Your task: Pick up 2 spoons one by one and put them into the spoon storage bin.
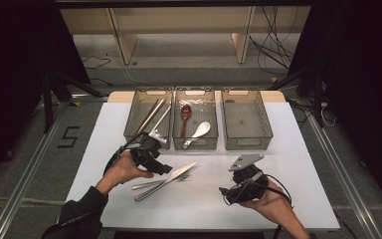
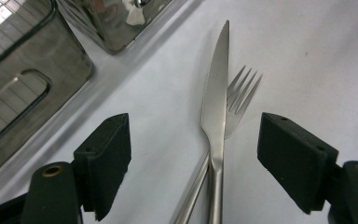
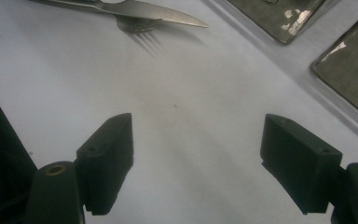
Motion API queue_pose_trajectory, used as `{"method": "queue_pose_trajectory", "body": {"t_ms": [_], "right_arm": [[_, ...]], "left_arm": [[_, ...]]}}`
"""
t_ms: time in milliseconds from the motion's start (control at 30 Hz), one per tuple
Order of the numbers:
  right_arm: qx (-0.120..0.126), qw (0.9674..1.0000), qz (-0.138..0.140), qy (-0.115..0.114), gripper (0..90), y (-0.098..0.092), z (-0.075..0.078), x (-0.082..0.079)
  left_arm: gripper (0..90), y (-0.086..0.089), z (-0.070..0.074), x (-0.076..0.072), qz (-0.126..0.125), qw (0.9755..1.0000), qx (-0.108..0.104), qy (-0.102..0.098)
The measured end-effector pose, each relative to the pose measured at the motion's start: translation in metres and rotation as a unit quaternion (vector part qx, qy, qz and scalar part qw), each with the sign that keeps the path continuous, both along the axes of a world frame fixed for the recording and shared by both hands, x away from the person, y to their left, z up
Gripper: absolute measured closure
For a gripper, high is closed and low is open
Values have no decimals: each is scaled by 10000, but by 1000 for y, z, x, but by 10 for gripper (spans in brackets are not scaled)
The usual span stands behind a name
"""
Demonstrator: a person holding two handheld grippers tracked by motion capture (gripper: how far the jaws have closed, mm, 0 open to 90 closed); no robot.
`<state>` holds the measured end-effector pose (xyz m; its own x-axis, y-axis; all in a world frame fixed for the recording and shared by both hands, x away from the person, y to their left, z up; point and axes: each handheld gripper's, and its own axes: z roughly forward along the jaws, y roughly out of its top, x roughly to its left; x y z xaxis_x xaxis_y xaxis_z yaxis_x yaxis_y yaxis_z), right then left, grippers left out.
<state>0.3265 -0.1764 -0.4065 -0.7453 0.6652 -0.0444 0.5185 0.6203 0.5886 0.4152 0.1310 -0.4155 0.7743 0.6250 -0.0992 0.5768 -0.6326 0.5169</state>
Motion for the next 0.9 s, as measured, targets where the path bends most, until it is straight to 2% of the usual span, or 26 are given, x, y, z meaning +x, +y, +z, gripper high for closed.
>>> {"method": "queue_pose_trajectory", "body": {"t_ms": [100,533,900], "right_arm": [[4,10000,2,6,264,0,0,0],[5,10000,2,8,264,-1,0,0],[18,10000,8,23,264,-3,-2,2]], "left_arm": [[250,1,-4,-3,0,10000,18,37],[221,-1,-16,-13,-195,9989,431,76],[232,-3,-23,-19,-408,9957,825,141]]}}
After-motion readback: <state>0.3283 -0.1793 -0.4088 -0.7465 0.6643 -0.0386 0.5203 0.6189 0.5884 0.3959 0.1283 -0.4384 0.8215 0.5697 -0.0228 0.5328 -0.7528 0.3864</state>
